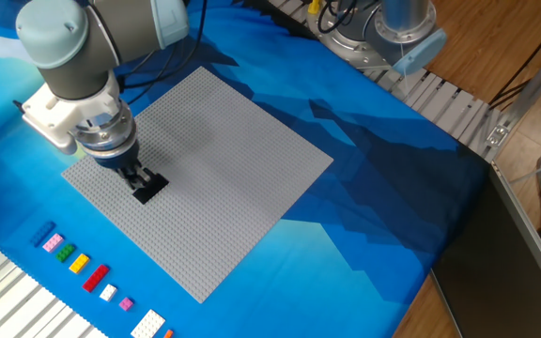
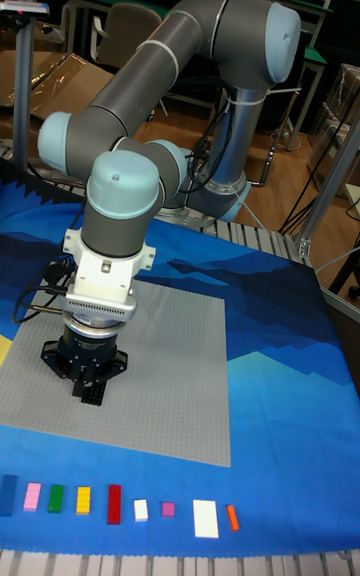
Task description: Stack small Lego blocks one on top of the other
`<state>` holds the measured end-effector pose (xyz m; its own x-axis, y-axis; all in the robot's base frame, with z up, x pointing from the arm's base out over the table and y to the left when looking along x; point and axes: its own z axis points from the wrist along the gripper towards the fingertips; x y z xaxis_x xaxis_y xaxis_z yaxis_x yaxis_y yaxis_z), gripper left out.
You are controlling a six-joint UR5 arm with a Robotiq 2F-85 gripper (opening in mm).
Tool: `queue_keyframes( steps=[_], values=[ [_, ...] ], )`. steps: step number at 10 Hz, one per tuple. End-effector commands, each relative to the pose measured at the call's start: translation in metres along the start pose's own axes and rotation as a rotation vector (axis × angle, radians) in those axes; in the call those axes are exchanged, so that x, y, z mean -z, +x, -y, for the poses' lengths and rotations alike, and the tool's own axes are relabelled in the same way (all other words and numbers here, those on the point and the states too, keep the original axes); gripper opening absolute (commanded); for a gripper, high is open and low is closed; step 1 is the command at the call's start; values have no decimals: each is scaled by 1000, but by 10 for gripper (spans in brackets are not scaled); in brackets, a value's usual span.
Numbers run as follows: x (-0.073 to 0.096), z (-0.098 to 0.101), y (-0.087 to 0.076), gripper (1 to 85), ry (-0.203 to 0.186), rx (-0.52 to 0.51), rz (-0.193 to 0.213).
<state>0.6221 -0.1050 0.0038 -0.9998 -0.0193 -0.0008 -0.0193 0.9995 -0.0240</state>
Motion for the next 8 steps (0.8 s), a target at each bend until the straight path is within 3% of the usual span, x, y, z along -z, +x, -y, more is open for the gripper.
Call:
queue_keyframes(
  steps=[1, 8],
  values=[
    [0, -4, -5, 10, -14, -15, 9],
    [1, 0, -4, 10, 1, 0, 3]
  ],
)
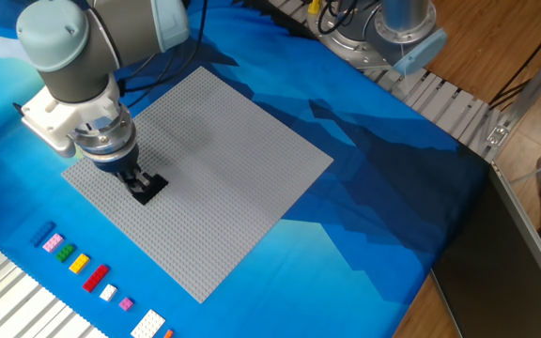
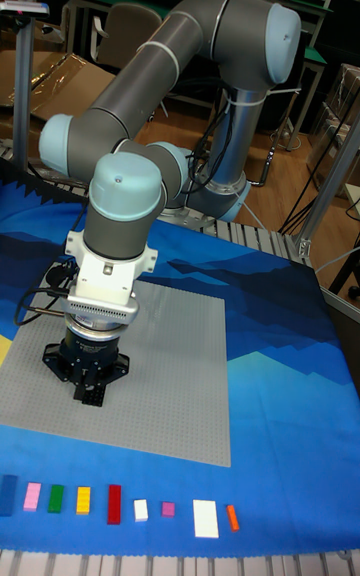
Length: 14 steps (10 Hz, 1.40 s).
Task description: Stack small Lego blocks one on top of the other
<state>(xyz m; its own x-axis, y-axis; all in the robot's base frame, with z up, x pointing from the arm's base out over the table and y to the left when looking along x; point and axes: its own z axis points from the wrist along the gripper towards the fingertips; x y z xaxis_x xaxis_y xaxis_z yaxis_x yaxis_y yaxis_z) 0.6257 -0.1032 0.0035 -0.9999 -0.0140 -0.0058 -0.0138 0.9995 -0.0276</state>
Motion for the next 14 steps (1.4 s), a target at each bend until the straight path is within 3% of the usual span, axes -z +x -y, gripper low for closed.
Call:
queue_keyframes(
  steps=[1, 4, 6, 7, 9, 11, 14],
  values=[
    [3, 3, 1, 10, -3, 10, -8],
    [11, -3, 5, 10, -27, -10, -22],
    [22, -21, 15, 10, -84, -67, -51],
    [24, -26, 13, 23, -104, -87, -41],
    [25, -25, 7, 83, -102, -82, -15],
    [35, -23, 13, 97, -89, -76, -25],
    [36, -15, 12, 90, -65, -65, -23]
  ],
)
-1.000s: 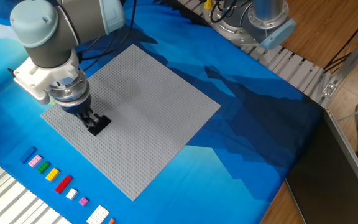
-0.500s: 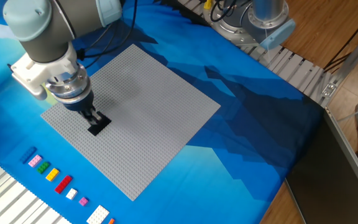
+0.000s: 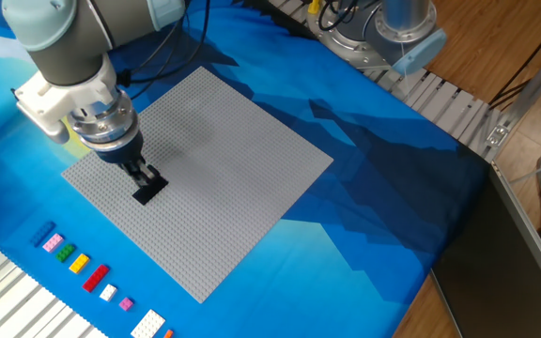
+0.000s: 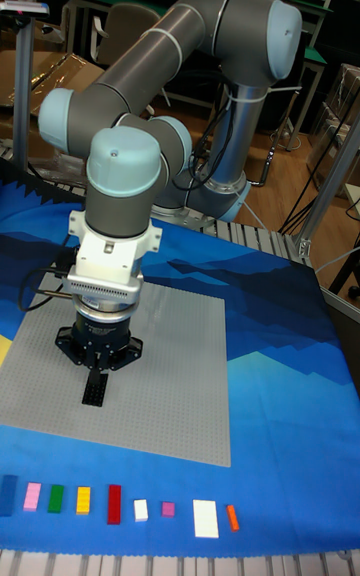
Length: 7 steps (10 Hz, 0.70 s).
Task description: Stack small Lego blocks one on top of the other
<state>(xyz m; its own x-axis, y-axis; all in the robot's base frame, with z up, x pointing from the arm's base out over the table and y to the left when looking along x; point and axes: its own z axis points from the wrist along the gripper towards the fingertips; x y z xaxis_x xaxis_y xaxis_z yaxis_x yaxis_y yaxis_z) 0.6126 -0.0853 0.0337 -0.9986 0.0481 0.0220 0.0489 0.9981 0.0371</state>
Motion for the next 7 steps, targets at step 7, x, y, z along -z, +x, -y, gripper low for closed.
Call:
queue_keyframes(
  steps=[7],
  values=[
    [5, -5, -12, 90, -16, -16, 50]
  ],
)
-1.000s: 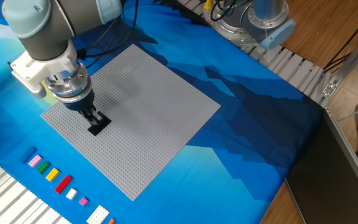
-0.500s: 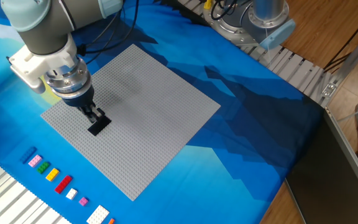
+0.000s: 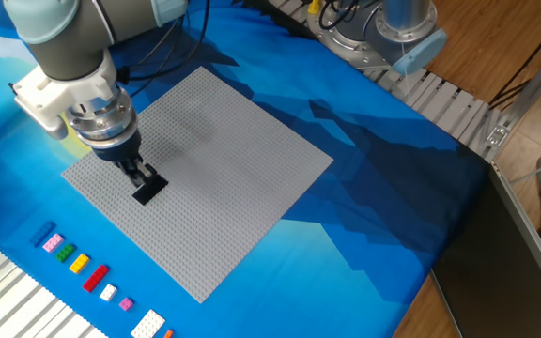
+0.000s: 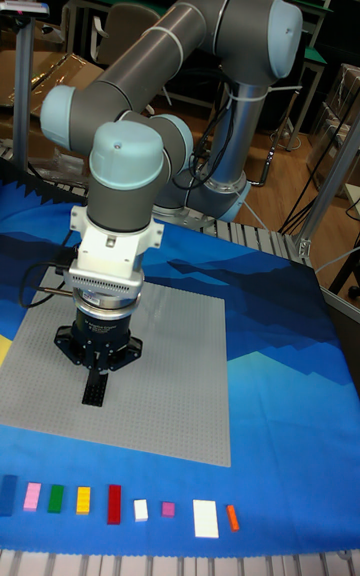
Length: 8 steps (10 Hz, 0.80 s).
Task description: Stack small Lego blocks one on top of the other
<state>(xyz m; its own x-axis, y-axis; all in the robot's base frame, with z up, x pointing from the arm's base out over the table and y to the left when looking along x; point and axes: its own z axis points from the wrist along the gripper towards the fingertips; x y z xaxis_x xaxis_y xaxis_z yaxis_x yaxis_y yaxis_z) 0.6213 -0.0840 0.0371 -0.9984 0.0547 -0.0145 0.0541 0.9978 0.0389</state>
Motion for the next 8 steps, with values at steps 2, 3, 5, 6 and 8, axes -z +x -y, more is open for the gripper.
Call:
queue_keyframes(
  steps=[2, 3, 5, 6, 8],
  values=[
    [2, -3, -4, 90, -13, -6, 12],
    [2, -5, -4, 83, -17, -8, 15],
    [-4, -9, -8, 83, -20, -8, 28],
    [-9, -9, -11, 83, -22, -4, 36],
    [-16, -9, -17, 80, -26, 1, 53]
  ],
)
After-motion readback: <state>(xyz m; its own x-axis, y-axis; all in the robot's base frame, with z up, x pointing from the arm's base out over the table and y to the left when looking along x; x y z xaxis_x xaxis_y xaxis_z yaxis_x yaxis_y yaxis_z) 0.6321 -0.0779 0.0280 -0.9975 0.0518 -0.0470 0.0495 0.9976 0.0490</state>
